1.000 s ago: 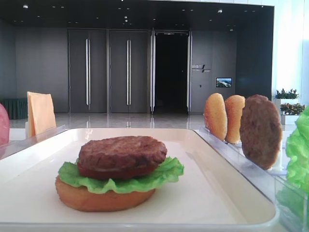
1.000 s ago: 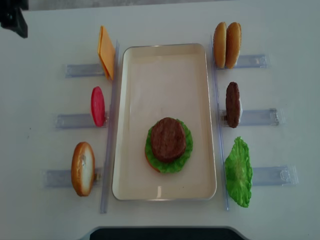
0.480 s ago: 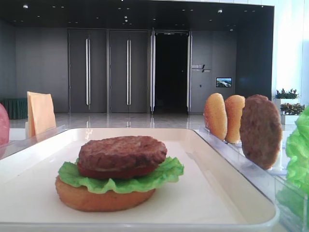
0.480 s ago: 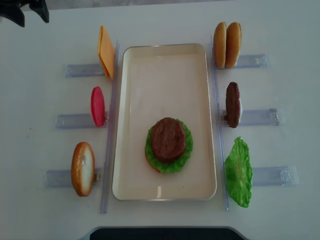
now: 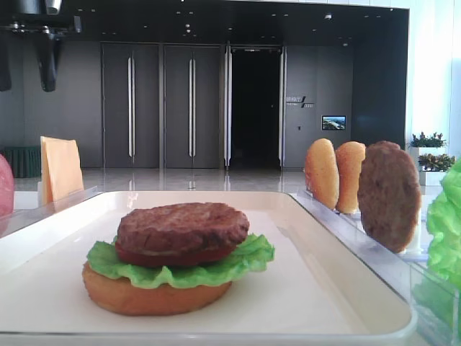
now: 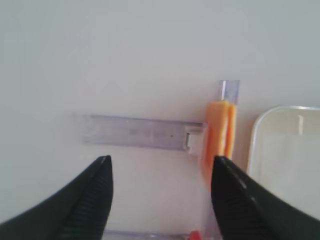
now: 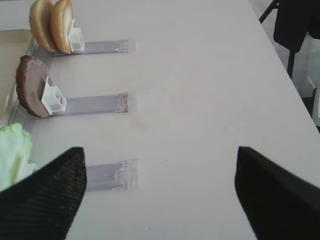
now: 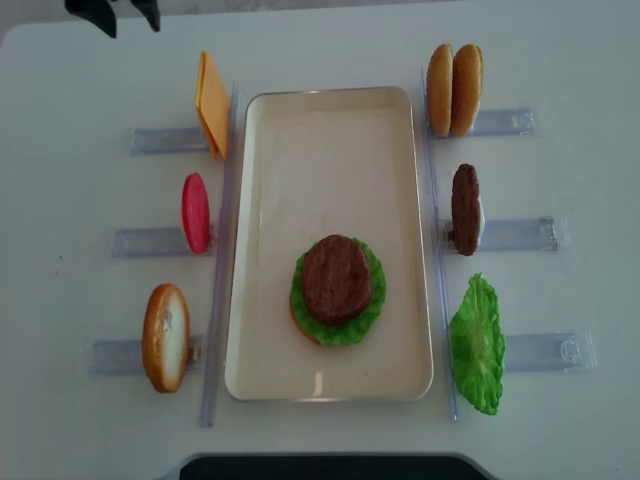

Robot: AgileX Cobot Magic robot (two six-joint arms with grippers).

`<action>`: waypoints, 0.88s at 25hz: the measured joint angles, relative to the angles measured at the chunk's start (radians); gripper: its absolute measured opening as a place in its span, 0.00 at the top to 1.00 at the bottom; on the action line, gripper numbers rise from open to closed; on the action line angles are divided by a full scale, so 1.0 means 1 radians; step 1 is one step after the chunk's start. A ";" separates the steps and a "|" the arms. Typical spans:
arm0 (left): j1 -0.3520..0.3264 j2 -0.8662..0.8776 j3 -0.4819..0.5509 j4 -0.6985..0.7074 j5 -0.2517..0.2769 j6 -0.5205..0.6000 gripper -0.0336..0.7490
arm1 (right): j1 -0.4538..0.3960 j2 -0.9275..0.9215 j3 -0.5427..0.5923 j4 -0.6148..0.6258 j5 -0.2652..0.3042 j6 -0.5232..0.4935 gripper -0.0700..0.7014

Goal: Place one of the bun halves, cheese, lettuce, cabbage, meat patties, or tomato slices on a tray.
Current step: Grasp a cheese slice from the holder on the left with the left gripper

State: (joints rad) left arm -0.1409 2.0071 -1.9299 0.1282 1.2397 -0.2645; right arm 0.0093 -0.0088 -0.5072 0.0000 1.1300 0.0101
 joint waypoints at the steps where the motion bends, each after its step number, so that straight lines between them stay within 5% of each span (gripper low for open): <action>1: -0.018 0.015 -0.012 -0.001 0.000 -0.006 0.36 | 0.000 0.000 0.000 0.000 0.000 0.000 0.16; 9: -0.118 0.083 -0.041 -0.031 0.000 -0.060 0.36 | 0.000 0.000 0.000 0.000 0.000 0.000 0.16; 22: -0.126 0.082 -0.043 -0.044 0.000 -0.090 0.36 | 0.000 0.000 0.000 0.000 0.000 0.000 0.16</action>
State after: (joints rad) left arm -0.2672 2.0896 -1.9731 0.0838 1.2397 -0.3545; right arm 0.0093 -0.0088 -0.5072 0.0000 1.1300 0.0101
